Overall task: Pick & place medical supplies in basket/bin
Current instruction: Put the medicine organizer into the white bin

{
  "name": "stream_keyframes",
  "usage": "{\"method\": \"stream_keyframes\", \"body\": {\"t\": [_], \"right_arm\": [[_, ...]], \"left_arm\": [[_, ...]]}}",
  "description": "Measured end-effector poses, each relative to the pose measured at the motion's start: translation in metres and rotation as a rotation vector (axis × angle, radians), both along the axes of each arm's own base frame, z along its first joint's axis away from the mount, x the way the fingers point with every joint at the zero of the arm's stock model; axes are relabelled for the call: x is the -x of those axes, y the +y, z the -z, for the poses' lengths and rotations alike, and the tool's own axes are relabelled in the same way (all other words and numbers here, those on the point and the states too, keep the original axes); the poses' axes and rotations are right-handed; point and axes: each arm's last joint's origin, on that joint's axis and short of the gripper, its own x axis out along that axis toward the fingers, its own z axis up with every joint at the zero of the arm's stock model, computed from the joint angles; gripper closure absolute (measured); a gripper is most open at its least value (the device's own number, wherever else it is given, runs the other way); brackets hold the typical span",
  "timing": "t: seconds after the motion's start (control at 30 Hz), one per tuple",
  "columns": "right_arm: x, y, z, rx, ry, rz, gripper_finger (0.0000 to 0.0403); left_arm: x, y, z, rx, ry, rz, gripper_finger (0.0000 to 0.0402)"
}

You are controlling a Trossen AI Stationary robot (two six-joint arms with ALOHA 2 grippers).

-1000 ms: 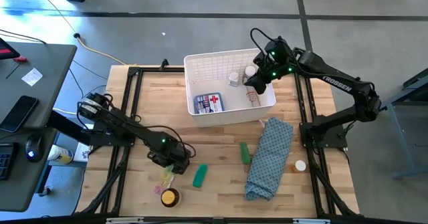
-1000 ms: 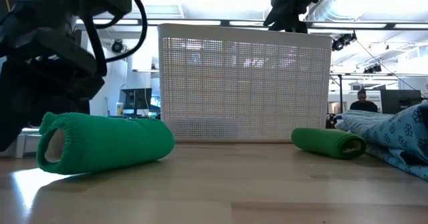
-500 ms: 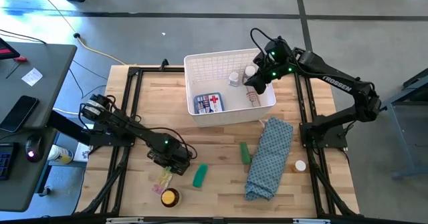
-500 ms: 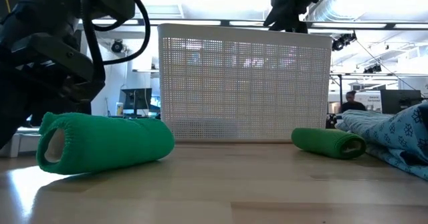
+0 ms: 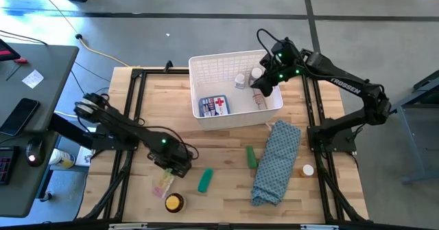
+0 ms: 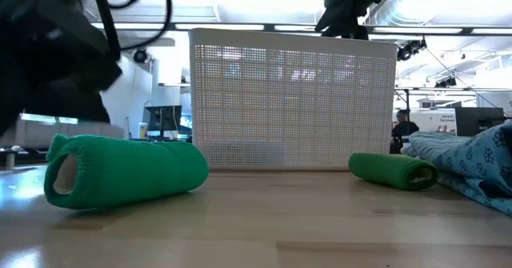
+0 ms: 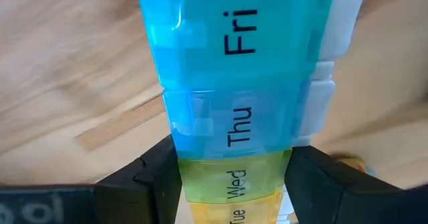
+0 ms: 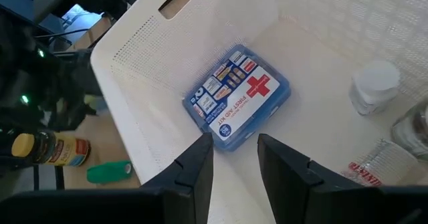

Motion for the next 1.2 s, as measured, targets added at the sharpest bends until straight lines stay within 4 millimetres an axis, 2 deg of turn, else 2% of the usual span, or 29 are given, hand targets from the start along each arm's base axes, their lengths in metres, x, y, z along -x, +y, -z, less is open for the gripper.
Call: {"method": "stream_keyframes", "body": {"t": [0.13, 0.27, 0.47, 0.67, 0.83, 0.9, 1.07, 1.2], "right_arm": [[-0.002, 0.003, 0.0, 0.0, 0.001, -0.014, 0.0293], [-0.003, 0.006, 0.0, 0.005, 0.003, -0.021, 0.0293], [-0.004, 0.007, 0.0, 0.032, 0.016, -0.008, 0.0293], [-0.006, 0.004, -0.002, 0.084, 0.006, 0.035, 0.0293], [-0.007, -0.002, -0.007, 0.114, -0.041, 0.1, 0.0293], [-0.008, -0.005, -0.009, 0.116, -0.07, 0.128, 0.0293], [-0.008, -0.014, -0.017, 0.108, -0.161, 0.199, 0.0293], [-0.007, -0.021, -0.02, 0.089, -0.208, 0.252, 0.0293]], "left_arm": [[0.012, 0.006, -0.023, -0.008, -0.066, -0.005, 0.0155], [0.026, 0.016, -0.053, -0.068, -0.226, -0.059, 0.0155], [0.054, 0.039, -0.099, -0.285, -0.57, -0.223, 0.0155], [0.083, 0.063, -0.134, -0.535, -0.872, -0.361, 0.0155], [0.089, 0.087, -0.176, -0.717, -1.008, -0.33, 0.0155], [0.089, 0.098, -0.201, -0.786, -1.067, -0.324, 0.0155], [0.089, 0.128, -0.242, -0.95, -1.044, -0.26, 0.0155], [0.077, 0.152, -0.262, -1.03, -1.003, -0.173, 0.0155]]}}
